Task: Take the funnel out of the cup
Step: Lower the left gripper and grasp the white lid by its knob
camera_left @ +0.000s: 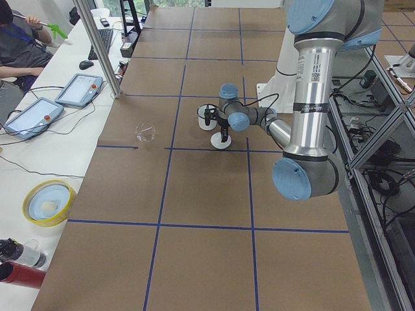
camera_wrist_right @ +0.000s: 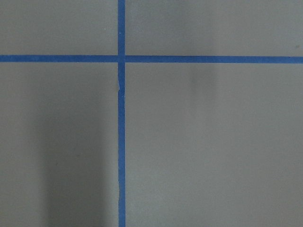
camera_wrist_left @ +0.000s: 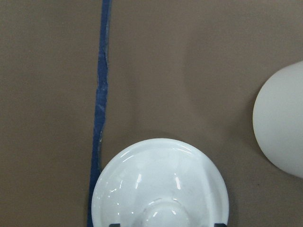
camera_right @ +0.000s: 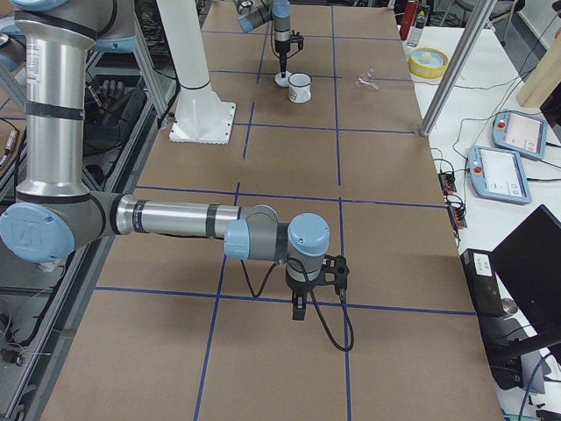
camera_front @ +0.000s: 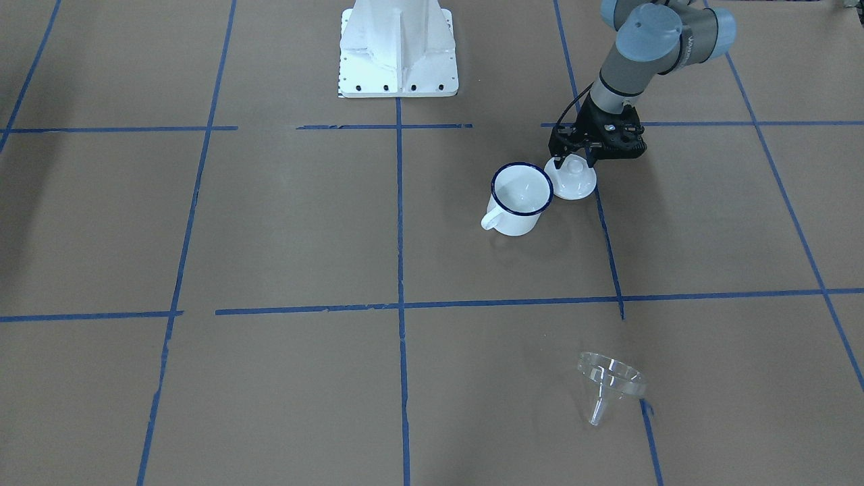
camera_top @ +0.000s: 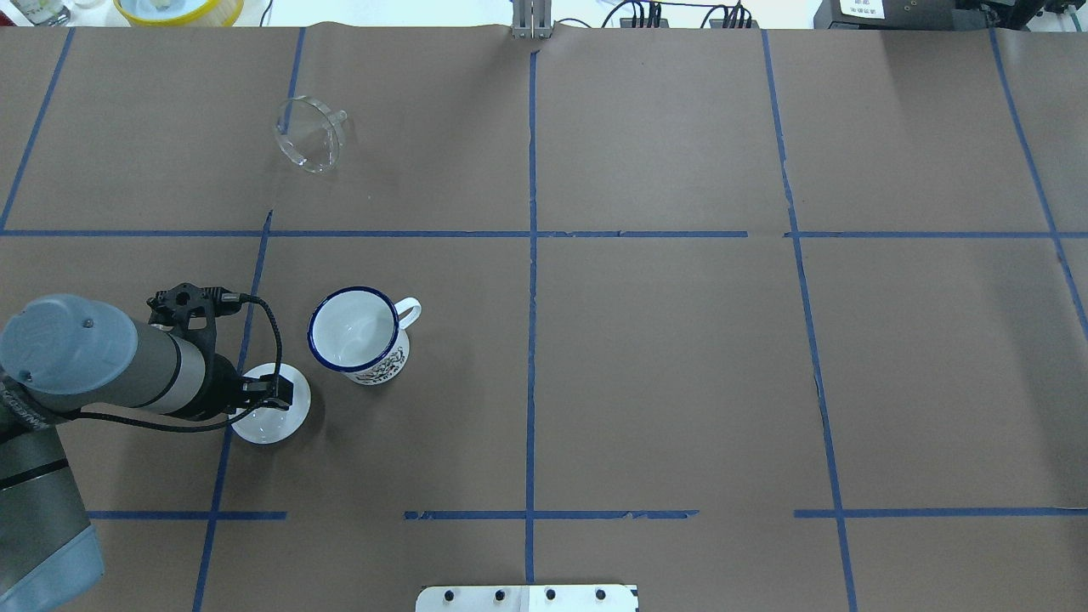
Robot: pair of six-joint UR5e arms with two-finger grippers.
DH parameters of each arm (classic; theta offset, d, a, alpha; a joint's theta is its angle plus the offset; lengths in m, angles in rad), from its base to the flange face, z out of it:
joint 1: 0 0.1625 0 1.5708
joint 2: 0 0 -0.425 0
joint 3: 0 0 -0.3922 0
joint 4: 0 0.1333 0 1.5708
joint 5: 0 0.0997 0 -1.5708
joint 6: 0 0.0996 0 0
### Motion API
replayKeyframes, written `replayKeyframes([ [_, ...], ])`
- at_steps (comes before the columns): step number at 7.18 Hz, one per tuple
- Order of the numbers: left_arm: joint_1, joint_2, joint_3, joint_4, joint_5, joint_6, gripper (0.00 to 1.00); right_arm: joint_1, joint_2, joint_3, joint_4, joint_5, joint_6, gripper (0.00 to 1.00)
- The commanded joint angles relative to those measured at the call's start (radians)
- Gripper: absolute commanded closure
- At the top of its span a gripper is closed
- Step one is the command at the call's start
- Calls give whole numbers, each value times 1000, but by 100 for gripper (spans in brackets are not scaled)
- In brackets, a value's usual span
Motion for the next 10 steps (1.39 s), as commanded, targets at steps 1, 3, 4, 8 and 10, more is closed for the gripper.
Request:
replayKeyframes([
  [1,-5,-2,1,2,3,0,27,0,0,-1,0,0,0,0],
  [3,-7,-2,3,0,4,0,27,0,0,-1,0,0,0,0],
  [4,-7,-2,3,2,4,0,27,0,0,0,0,0,0,0],
  [8,-7,-1,-2,3,3,0,71,0,0,0,0,0,0,0],
  [10,-9,-1,-12,8,3,0,100,0,0,0,0,0,0,0],
])
